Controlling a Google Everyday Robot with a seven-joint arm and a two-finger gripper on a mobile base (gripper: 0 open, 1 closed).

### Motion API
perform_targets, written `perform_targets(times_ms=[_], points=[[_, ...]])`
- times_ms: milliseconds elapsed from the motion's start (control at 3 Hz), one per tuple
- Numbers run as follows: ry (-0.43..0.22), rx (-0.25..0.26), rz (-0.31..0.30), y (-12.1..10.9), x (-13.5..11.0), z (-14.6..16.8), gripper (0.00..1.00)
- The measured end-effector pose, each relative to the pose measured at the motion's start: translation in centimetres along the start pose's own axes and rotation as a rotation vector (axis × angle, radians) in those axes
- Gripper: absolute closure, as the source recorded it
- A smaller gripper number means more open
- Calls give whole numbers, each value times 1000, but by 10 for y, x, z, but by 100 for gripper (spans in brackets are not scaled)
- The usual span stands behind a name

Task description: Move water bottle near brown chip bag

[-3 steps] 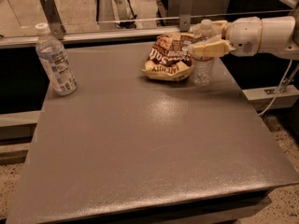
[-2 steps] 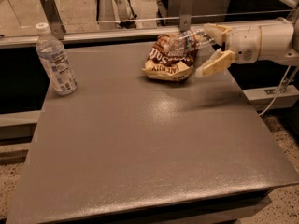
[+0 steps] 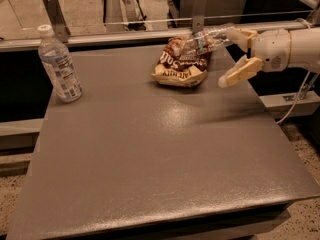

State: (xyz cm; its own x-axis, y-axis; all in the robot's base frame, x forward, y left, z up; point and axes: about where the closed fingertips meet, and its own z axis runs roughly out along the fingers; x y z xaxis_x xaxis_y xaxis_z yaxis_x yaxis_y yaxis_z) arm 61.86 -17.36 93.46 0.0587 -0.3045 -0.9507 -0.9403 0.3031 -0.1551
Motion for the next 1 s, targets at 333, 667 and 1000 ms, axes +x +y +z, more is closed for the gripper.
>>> perform_targets(times_ms=[333, 667, 1000], points=[[14, -10, -5, 10, 0, -15, 0], [38, -19, -31, 52, 3, -87, 0], [38, -19, -31, 52, 3, -87, 0]])
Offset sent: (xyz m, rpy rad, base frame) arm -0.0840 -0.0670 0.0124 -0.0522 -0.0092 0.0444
